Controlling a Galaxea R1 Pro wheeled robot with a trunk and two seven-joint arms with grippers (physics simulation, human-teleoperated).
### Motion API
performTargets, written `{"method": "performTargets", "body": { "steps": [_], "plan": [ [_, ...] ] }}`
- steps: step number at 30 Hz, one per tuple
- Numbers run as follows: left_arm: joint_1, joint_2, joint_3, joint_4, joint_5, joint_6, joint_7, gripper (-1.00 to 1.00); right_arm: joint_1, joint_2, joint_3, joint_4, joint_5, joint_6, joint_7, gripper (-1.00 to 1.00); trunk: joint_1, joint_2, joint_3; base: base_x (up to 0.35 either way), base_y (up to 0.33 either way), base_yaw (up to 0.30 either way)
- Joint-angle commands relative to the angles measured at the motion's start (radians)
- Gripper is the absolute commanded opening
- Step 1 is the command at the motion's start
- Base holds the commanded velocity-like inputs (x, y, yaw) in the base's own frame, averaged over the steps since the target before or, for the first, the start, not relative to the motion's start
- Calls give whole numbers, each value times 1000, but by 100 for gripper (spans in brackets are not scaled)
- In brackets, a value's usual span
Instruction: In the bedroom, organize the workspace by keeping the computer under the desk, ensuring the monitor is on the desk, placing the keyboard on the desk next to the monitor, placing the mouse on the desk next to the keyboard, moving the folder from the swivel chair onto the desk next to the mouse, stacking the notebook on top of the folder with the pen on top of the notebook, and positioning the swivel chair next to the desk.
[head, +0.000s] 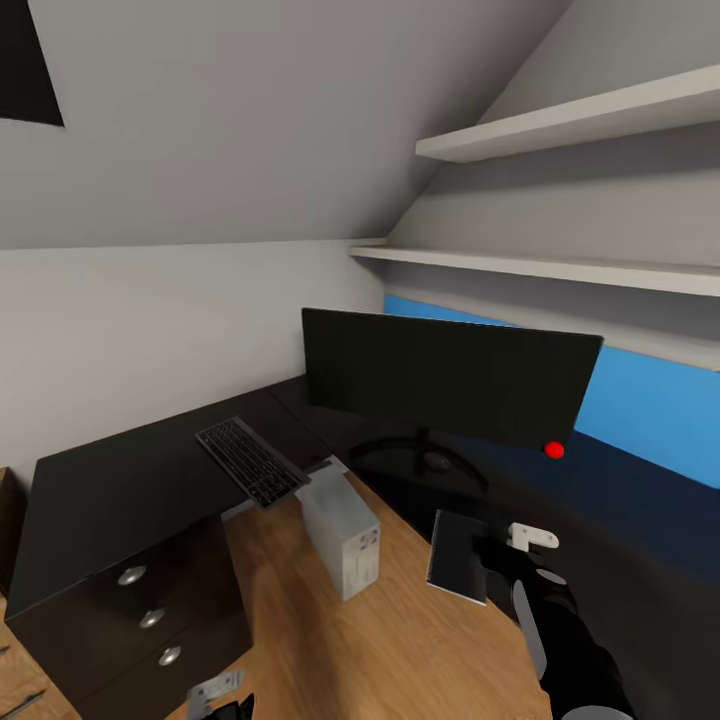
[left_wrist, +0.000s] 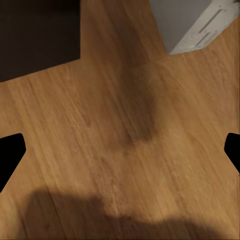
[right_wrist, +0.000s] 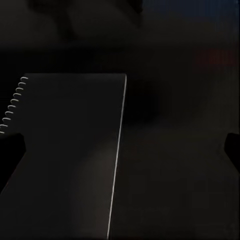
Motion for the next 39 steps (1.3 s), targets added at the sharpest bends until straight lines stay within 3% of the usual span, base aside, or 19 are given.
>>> {"method": "performTargets", "body": {
  "steps": [1, 12, 22, 31, 39],
  "plan": [
    [0, 1, -8, 0, 10, -5, 4, 100, -1, 1, -2, -1, 6, 5, 0, 100, 0, -1, 0, 0, 0, -236],
    [0, 2, -8, 2, 9, -7, 4, 100, -1, 1, -2, -1, 7, 6, 0, 100, 0, -1, 9, -29, 2, -246],
    [0, 1, -9, 2, 9, -8, 4, 100, 0, 1, -2, -1, 6, 7, 0, 100, 0, -1, 11, -247, 66, -228],
    [0, 1, -8, 2, 9, -9, 4, 100, -1, 2, -1, -1, 6, 10, 0, 100, 0, -1, 11, -267, 181, -50],
    [0, 1, -7, 2, 9, -9, 4, 100, -1, 2, -2, -1, 0, 10, 0, 100, 0, -1, 11, -57, 283, -4]
  ]
}}
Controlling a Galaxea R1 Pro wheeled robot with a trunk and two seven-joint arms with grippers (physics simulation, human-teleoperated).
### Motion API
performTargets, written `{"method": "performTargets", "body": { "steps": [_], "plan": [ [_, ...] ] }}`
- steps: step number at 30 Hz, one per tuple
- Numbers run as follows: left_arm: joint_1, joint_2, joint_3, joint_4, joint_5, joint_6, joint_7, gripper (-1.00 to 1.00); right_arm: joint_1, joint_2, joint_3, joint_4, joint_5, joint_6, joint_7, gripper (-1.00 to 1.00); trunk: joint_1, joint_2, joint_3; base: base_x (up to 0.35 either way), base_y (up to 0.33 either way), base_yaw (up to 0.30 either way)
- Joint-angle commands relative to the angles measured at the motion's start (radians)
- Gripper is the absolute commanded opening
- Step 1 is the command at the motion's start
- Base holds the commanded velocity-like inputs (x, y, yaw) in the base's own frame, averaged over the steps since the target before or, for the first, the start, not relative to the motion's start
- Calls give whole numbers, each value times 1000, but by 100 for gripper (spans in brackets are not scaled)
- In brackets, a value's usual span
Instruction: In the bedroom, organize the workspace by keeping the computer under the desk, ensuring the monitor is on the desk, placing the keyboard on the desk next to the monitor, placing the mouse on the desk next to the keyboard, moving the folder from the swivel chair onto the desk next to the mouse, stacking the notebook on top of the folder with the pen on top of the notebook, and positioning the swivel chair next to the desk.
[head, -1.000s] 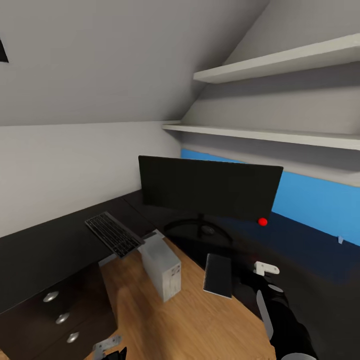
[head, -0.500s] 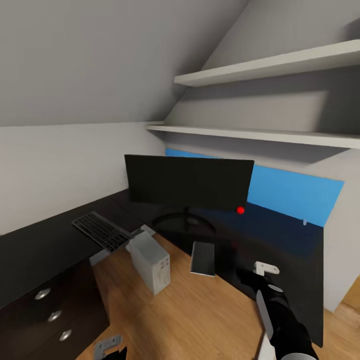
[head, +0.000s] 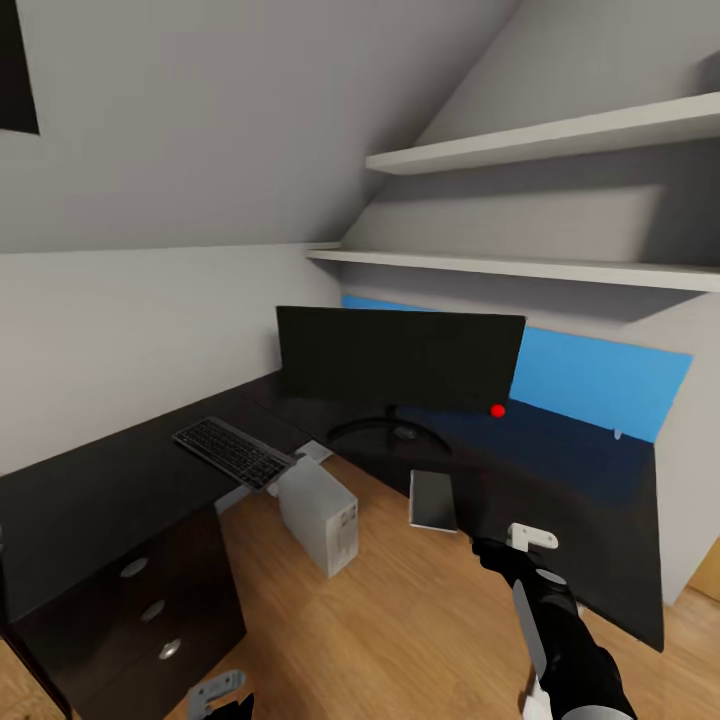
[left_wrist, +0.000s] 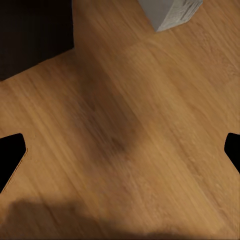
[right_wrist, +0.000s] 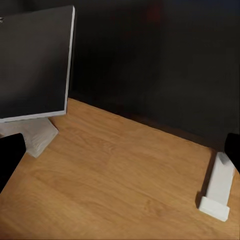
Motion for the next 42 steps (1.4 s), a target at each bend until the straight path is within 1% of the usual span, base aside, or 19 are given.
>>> {"method": "performTargets", "body": {
  "steps": [1, 20, 21, 27, 32, 34, 35, 36, 42],
  "plan": [
    [-1, 1, -9, 0, 9, -4, 4, 100, 0, 1, -2, -2, 5, 6, 0, 100, 0, -1, -1, -13, 129, -1],
    [-1, 0, -11, 0, 8, -4, 3, 100, -1, 1, -3, 3, 2, 3, 1, 100, 0, -1, -1, -2, 19, 0],
    [-1, -13, -9, 0, 7, -4, 4, 100, 0, 0, -4, 5, -7, 2, 1, 100, 0, -1, -1, 0, 0, 0],
    [-1, -23, -8, 0, 9, -4, 4, 100, -1, 1, -4, 6, -13, 1, -1, 100, 0, -1, -1, 0, 0, 0],
    [-1, -25, -8, 0, 10, -4, 5, 100, -1, 2, -7, 6, -19, 2, -4, 100, 19, -36, -17, 0, 0, 0],
    [-1, -25, -8, 0, 11, -4, 5, 100, -1, 2, -9, 6, -28, 5, -6, 100, 27, -50, -23, 0, 0, 0],
    [-1, -26, -8, 0, 11, -4, 5, 100, -1, 1, -13, 6, -44, 8, -8, 100, 31, -57, -26, 0, 0, 0],
    [-1, -26, -8, 0, 12, -4, 5, 100, -1, 1, -18, 7, -76, 10, -8, 100, 35, -64, -29, 0, 0, 0],
    [-1, -25, -7, 0, 12, -4, 5, 100, -1, 0, -20, 29, -148, 11, -2, 100, 58, -106, -48, 0, 0, 0]
  ]
}}
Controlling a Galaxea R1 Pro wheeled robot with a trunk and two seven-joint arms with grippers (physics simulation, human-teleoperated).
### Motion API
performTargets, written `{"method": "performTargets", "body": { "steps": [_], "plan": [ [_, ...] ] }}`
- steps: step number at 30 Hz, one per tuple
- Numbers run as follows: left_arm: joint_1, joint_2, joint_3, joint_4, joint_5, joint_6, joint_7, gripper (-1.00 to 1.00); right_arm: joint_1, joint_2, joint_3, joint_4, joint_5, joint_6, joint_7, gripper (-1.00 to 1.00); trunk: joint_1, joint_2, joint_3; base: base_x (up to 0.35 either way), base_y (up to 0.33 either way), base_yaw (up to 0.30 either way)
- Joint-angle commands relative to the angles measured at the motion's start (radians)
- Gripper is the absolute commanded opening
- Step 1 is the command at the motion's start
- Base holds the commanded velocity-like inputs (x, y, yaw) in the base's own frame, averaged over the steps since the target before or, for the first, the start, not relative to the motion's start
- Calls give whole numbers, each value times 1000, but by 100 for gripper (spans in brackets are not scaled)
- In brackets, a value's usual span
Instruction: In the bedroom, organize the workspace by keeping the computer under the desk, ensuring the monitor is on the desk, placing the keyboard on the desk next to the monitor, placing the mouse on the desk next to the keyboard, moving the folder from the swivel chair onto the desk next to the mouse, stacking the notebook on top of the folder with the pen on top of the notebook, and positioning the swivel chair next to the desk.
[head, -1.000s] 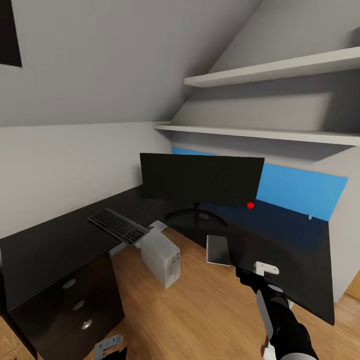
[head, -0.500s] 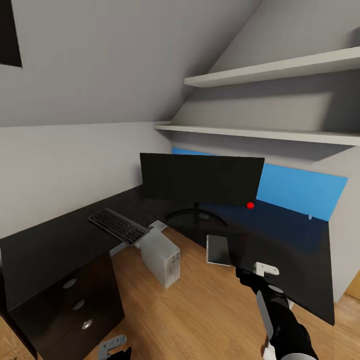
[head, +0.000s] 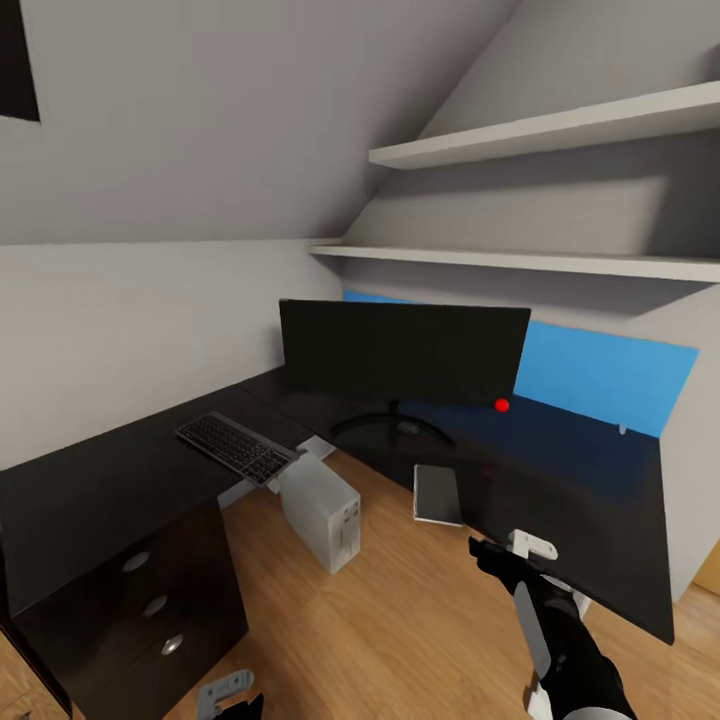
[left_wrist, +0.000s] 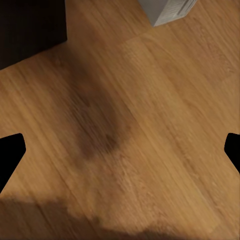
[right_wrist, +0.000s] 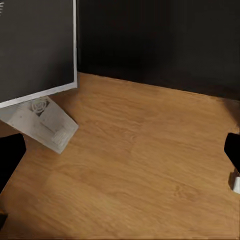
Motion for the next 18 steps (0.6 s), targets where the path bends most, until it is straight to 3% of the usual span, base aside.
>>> {"method": "performTargets", "body": {
  "steps": [1, 7, 8, 14, 18],
  "plan": [
    [-1, 1, -8, 0, 9, -5, 4, 100, -1, 0, -2, 27, -34, 4, 2, 100, 4, -8, -4, 0, 0, 0],
    [-1, 1, -6, 0, 9, -5, 4, 100, -1, -2, -1, 129, -134, 1, 19, 100, 27, -50, -23, 0, 0, 0],
    [-1, 1, -6, 0, 10, -4, 5, 100, -1, -2, 0, 159, -206, -2, 38, 100, 31, -57, -26, 0, 0, 0],
    [-1, 1, -6, 0, 10, -3, 8, 100, -2, -2, -1, 180, -293, -28, 56, 100, 54, -99, -45, 0, 0, 0],
    [-1, 1, -6, 0, 10, -3, 10, 100, -3, -1, -2, 179, -308, -68, 59, 100, 69, -127, -58, 0, 0, 0]
  ]
}}
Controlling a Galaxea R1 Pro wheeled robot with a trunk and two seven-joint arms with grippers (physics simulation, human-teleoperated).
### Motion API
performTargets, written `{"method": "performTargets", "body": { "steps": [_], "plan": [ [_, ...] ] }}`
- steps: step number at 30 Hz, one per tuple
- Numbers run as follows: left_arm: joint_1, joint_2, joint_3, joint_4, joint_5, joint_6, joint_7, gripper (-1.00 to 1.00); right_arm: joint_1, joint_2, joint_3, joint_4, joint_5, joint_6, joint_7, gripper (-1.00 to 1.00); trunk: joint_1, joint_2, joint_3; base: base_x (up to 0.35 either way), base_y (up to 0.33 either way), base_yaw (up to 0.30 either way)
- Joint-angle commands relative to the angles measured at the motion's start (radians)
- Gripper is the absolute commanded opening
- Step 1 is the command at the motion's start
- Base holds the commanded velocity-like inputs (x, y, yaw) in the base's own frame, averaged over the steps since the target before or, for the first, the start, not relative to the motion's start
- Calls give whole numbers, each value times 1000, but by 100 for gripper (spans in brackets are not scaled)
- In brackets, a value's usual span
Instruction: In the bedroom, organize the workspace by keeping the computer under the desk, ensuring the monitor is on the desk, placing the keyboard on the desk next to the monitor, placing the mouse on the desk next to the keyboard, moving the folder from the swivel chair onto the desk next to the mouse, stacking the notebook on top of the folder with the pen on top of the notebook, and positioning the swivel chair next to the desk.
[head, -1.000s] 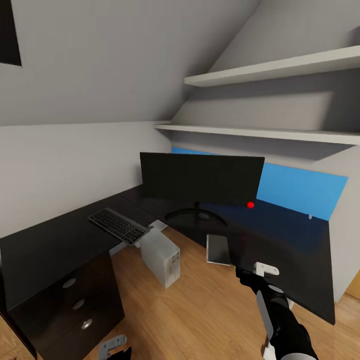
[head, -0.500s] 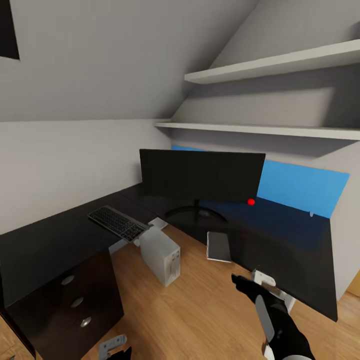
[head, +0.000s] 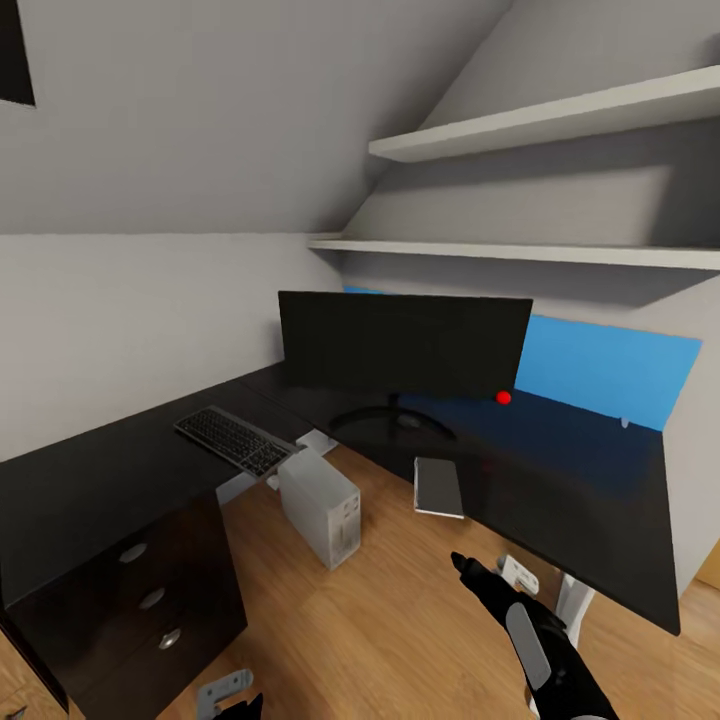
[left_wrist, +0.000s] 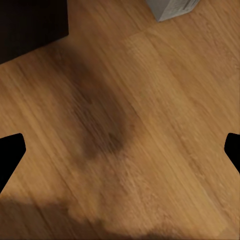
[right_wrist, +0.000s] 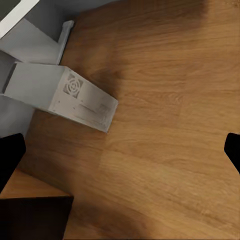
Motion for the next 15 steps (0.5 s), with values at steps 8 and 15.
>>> {"method": "performTargets", "body": {
  "steps": [8, 15],
  "plan": [
    [-1, 1, -8, 0, 8, -5, 6, 100, -1, 5, -5, 1, -54, -54, 8, 100, 31, -57, -26, 0, 0, 0],
    [-1, 1, -8, 0, 8, -5, 6, 100, -1, 20, -4, 3, -98, -155, 16, 100, 58, -106, -48, 0, 0, 0]
  ]
}}
